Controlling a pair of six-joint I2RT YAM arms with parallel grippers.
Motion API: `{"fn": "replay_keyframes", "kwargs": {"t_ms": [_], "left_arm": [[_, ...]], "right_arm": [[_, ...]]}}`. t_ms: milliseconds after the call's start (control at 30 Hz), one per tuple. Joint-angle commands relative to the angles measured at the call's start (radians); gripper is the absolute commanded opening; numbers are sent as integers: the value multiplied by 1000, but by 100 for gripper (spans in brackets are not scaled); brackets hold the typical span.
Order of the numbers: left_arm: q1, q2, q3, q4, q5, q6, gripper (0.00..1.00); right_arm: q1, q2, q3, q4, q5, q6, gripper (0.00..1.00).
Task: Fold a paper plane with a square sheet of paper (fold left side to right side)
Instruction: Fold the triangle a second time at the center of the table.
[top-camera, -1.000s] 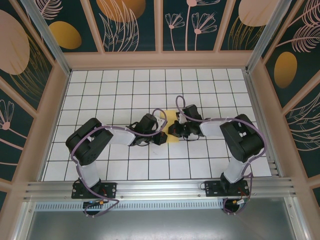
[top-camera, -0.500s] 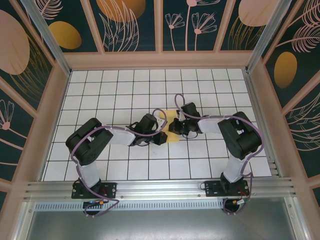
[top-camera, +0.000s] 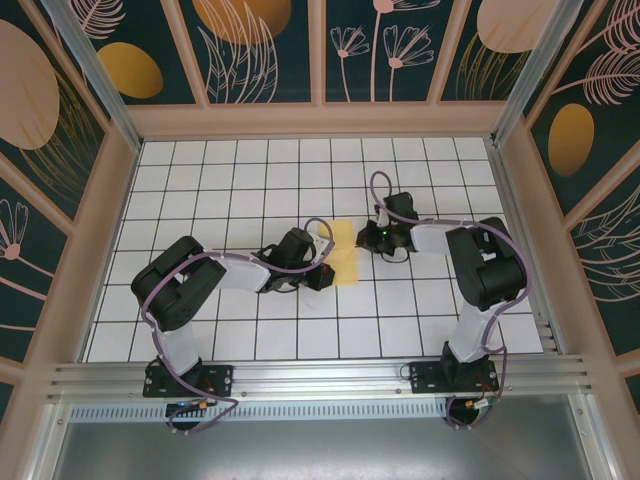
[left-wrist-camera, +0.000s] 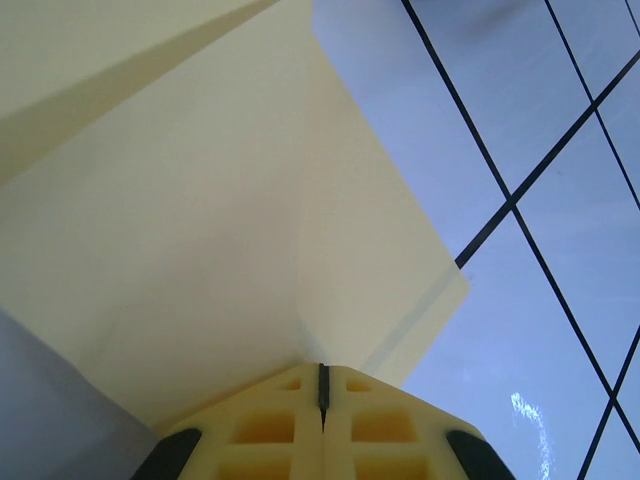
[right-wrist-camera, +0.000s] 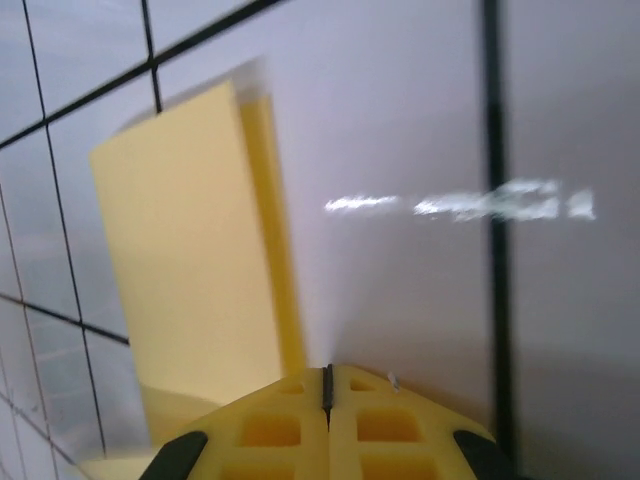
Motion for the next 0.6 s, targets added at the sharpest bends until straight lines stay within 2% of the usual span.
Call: {"fn": "replay_keyframes", "kwargs": {"t_ms": [0,133,267,400,567], "left_arm": [[-4,2,-32,-91,-7,-10,1],[-4,-4,-28,-90,-7,-10,1],[-5,-12,-29,-96,-13,-9,2],[-5,-14,-28,-97,-15,-7,2],[-4,-12,-26,-99,-15,-5,2]], "right_arm": [[-15,-51,27,-33,21,-48,0],[6,-158,-17,-38,-21,-37,0],[76,-220,-90,12,-76,29,0],[135,-182,-133,123,-116,119,0],[160,-94,-89,147,-126,126,0]]}}
